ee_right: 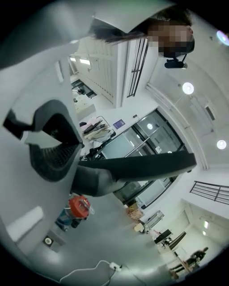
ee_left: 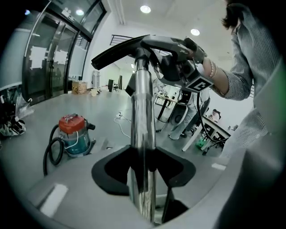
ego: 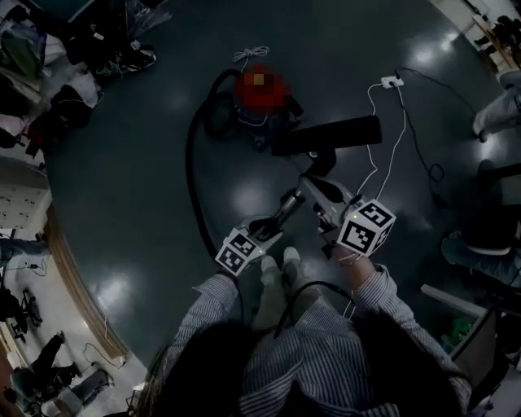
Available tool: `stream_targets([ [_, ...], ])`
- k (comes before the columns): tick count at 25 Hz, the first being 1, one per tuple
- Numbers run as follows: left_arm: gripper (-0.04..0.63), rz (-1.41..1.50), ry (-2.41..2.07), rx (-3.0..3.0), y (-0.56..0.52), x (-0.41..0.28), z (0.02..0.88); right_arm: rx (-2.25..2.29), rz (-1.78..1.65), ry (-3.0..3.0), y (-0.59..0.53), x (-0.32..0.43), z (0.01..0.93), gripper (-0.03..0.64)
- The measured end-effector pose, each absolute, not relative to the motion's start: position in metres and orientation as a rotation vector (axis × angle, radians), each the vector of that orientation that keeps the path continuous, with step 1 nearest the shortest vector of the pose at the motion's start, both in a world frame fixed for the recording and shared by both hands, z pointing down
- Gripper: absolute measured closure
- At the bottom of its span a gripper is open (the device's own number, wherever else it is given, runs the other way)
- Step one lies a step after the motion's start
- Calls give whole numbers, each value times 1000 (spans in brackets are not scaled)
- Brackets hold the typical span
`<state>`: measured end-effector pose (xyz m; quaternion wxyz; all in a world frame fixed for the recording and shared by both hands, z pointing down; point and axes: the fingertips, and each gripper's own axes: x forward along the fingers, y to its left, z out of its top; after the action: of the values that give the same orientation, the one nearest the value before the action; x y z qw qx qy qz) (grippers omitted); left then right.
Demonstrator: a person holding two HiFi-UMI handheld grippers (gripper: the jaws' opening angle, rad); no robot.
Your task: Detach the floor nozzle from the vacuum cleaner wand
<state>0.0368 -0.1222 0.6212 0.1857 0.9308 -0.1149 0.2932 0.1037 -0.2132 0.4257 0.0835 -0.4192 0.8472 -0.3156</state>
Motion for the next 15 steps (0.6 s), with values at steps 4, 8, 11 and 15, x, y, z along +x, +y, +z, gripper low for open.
stream_targets([
  [4, 417, 724, -479, 2645, -115, 28, 550, -1124, -794, 2571, -195, 72, 334, 615],
  [8, 417, 614, -579, 2661, -110, 25, 500, -1022, -695, 2616, -181, 50, 277, 615],
  [11, 414, 539, -635, 2675, -103, 20, 472, -954, -645, 2667, -166, 31, 249, 615],
  [15, 414, 459, -688, 2686, -105, 10, 447, -870, -528, 2745, -156, 7, 217, 615],
])
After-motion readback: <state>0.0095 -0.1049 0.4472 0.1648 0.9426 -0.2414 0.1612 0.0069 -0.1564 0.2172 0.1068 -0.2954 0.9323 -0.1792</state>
